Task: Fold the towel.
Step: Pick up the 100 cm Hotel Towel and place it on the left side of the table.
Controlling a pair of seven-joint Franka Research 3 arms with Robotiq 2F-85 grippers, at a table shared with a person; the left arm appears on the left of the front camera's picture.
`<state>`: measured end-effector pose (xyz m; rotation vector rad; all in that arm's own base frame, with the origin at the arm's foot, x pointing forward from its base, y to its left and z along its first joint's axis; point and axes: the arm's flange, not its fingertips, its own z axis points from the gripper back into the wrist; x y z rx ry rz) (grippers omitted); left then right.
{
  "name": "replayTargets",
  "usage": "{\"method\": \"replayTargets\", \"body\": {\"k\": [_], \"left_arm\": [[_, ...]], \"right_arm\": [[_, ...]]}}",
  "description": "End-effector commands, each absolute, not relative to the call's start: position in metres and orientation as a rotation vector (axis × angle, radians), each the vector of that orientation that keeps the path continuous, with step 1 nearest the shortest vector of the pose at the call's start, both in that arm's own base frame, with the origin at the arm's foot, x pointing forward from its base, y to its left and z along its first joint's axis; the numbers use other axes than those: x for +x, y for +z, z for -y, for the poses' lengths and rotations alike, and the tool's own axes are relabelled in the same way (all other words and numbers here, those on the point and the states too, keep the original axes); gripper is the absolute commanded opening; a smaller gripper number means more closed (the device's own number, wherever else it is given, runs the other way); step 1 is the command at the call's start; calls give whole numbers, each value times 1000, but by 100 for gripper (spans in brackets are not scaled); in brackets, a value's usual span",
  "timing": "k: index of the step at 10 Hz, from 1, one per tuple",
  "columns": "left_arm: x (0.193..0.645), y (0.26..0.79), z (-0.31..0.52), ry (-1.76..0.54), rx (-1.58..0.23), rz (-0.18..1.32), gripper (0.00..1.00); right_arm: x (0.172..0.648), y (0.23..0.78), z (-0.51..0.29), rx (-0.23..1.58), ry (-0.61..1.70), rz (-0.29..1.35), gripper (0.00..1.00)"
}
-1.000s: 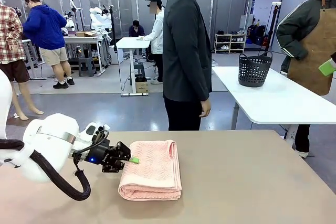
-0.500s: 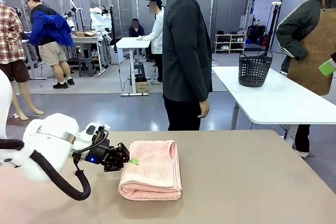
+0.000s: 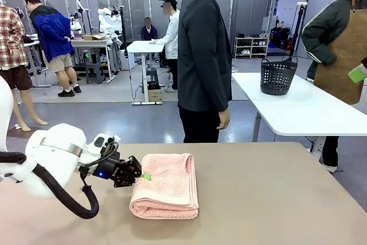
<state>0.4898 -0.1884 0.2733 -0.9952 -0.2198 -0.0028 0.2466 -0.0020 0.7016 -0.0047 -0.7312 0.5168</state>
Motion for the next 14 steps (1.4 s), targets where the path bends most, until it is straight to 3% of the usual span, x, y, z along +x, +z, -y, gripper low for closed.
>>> {"method": "replayTargets", "body": {"k": [1, 3, 4, 14], "left_arm": [[490, 273, 188, 2, -991, 222, 0], [490, 273, 188, 2, -991, 222, 0], [490, 273, 188, -3, -995, 220, 13], [474, 344, -62, -61, -834, 286, 13]], "right_arm": [[246, 702, 4, -5, 515, 726, 100], [246, 702, 4, -5, 515, 726, 100], [246, 702, 4, -5, 515, 726, 100], [246, 702, 4, -5, 515, 726, 100]]}}
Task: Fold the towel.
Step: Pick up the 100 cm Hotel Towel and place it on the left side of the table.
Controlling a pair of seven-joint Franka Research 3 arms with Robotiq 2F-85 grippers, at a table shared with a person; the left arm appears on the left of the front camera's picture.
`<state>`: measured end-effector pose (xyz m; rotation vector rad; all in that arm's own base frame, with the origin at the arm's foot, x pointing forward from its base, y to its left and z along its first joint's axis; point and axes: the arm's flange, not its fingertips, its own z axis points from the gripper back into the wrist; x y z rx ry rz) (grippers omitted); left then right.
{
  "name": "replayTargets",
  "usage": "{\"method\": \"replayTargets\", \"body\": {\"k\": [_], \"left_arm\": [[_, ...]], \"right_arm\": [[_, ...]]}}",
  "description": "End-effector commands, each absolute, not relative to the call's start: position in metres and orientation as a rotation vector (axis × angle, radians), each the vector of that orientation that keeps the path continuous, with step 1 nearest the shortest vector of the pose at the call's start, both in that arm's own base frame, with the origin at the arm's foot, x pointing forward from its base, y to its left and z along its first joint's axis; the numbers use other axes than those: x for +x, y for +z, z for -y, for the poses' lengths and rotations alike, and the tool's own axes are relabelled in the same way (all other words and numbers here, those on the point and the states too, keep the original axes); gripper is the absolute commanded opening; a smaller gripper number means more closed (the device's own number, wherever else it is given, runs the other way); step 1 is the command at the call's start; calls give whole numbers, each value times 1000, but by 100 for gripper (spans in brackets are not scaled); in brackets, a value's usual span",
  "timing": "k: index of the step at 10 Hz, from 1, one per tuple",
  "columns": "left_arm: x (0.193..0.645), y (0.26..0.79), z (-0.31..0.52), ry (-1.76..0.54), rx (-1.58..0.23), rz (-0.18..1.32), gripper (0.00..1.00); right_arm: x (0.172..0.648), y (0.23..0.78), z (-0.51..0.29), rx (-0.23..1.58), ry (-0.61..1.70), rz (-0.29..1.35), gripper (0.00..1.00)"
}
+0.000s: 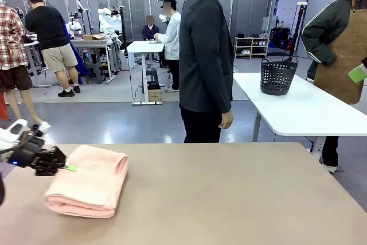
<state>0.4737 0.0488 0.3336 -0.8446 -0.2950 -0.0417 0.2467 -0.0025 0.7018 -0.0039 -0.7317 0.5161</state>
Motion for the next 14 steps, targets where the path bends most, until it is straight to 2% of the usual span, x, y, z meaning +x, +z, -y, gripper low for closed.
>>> {"method": "replayTargets", "body": {"k": [1, 6, 7, 8, 9, 10, 14], "left_arm": [[475, 348, -85, -44, -832, 275, 13], [480, 339, -153, 9, -729, 286, 13], [480, 338, -155, 7, -721, 287, 27], [479, 340, -153, -9, -698, 293, 55], [478, 343, -153, -17, -682, 300, 70], [477, 345, -155, -9, -677, 306, 98], [470, 364, -165, -23, -536, 370, 100]], "right_arm": [[246, 702, 4, -5, 515, 726, 100], [246, 702, 4, -5, 515, 726, 100], [246, 702, 4, -5, 515, 726, 100], [246, 702, 4, -5, 515, 726, 100], [246, 702, 4, -5, 515, 726, 100], [246, 702, 4, -5, 515, 726, 100], [246, 702, 4, -5, 515, 726, 100]]}}
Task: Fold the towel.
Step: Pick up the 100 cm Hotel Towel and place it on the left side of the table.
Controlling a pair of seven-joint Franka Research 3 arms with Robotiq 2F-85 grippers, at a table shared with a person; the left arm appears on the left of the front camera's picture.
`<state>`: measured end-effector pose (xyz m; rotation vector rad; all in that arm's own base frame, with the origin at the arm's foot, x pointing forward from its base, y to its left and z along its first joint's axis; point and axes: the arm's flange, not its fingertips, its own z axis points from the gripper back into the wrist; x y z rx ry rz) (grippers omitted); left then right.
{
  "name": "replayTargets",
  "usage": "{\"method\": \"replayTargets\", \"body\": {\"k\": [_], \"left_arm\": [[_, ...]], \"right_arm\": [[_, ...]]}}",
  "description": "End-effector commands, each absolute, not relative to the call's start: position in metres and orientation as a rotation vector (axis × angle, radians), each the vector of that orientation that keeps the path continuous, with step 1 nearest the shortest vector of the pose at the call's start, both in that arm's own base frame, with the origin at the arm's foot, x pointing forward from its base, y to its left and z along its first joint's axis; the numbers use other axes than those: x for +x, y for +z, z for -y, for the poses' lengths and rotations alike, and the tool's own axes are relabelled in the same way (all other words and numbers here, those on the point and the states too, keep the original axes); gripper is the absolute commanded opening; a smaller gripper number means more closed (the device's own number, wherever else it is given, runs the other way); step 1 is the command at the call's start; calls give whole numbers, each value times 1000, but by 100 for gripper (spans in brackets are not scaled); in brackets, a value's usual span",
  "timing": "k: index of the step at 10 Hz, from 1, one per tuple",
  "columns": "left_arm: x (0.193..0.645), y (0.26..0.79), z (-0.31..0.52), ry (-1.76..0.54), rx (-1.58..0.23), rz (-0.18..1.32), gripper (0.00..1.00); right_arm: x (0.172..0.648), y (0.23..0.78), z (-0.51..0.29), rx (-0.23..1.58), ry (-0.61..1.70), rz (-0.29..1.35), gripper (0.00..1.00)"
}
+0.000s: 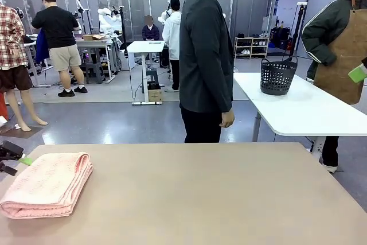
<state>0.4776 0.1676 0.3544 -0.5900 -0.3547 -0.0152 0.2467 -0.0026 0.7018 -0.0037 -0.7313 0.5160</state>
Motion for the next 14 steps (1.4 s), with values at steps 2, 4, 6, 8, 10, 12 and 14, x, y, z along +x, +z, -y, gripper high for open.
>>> {"method": "replayTargets", "body": {"k": [2, 4, 6, 8, 10, 12, 14], "left_arm": [[465, 383, -169, -40, -535, 403, 100], [456, 395, -167, -62, -534, 414, 100], [446, 399, -164, -98, -554, 429, 100], [463, 398, -168, -56, -546, 430, 100], [463, 398, -168, -56, -546, 430, 100], [463, 398, -168, -56, -546, 430, 100], [463, 398, -168, -56, -546, 430, 100]], "right_arm": [[246, 702, 4, -5, 515, 726, 100], [246, 702, 4, -5, 515, 726, 100], [246, 702, 4, -5, 515, 726, 100], [246, 702, 4, -5, 515, 726, 100], [246, 702, 4, -5, 515, 726, 100], [246, 702, 4, -5, 515, 726, 100], [246, 702, 4, -5, 515, 726, 100]]}}
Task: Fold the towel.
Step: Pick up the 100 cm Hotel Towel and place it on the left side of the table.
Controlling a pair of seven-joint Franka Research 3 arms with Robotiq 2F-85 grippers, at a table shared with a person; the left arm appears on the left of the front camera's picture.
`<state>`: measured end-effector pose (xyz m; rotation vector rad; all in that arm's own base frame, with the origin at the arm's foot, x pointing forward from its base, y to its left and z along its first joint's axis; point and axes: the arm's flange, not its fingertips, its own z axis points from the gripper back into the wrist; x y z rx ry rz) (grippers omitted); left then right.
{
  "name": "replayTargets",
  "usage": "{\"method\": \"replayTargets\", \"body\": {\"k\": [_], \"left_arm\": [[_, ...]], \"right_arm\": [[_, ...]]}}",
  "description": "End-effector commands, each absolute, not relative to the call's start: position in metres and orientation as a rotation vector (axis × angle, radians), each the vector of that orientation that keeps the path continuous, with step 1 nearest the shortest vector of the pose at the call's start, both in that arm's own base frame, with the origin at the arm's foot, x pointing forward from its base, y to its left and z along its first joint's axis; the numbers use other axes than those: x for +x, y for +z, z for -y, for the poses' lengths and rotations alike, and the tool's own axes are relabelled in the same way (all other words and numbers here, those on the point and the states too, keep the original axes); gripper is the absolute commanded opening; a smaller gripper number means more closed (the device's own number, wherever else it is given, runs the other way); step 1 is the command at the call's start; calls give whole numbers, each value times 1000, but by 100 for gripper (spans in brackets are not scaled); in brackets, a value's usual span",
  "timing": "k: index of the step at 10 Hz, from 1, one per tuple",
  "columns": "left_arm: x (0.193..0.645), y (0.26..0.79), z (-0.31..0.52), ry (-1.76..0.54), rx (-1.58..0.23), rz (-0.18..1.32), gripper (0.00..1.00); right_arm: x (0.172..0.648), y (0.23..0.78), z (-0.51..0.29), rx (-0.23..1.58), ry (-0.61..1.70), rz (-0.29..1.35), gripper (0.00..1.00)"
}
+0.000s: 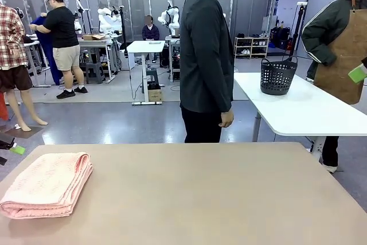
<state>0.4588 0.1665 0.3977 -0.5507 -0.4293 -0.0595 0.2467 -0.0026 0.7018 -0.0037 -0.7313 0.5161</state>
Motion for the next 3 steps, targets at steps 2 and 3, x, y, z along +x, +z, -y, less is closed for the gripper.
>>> {"method": "replayTargets", "body": {"k": [2, 3], "left_arm": [[463, 398, -168, -56, -546, 430, 100], [463, 398, -168, -56, -546, 430, 100]], "right_arm": [[246, 702, 4, -5, 515, 726, 100], [246, 702, 4, -5, 515, 726, 100]]}}
